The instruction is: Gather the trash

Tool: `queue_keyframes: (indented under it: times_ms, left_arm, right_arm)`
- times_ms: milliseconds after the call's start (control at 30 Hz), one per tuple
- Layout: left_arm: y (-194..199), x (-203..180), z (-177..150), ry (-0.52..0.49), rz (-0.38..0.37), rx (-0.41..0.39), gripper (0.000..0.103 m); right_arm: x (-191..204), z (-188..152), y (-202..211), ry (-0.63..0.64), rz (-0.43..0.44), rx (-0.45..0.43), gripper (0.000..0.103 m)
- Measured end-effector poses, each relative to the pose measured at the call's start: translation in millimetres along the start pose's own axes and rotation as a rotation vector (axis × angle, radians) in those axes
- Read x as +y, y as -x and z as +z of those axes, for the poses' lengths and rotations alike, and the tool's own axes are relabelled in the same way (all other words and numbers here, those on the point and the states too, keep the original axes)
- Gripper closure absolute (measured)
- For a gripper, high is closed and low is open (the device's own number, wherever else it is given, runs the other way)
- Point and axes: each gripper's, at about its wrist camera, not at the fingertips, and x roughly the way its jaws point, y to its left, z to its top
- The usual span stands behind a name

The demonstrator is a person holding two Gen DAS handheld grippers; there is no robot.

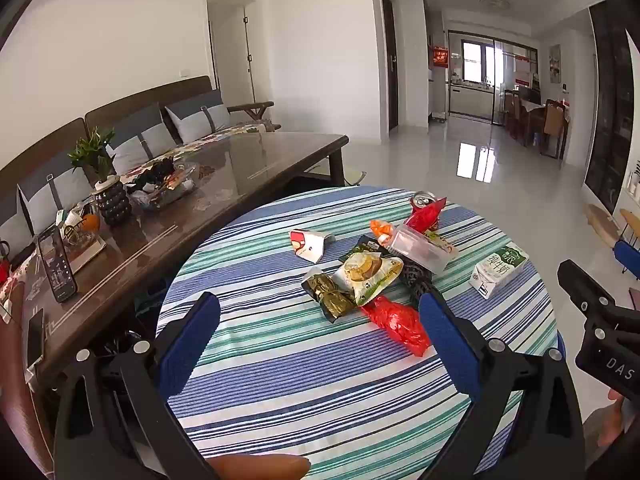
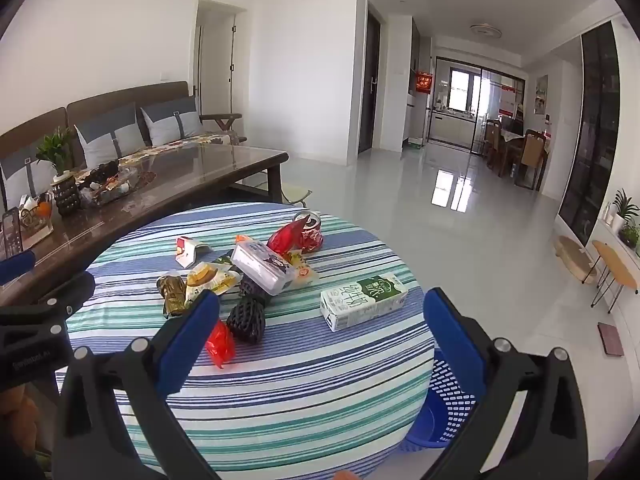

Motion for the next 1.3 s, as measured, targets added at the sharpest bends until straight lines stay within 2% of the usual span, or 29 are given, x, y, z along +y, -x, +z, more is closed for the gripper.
queue_keyframes:
  times_ms: [1300]
  left_arm:
    - [-0.8, -3.0, -0.5, -0.001, 0.005, -0.002, 0.004]
  right_arm:
    - [-3.8, -1.4, 1.7, -0.003, -0.005, 0.000, 0.005]
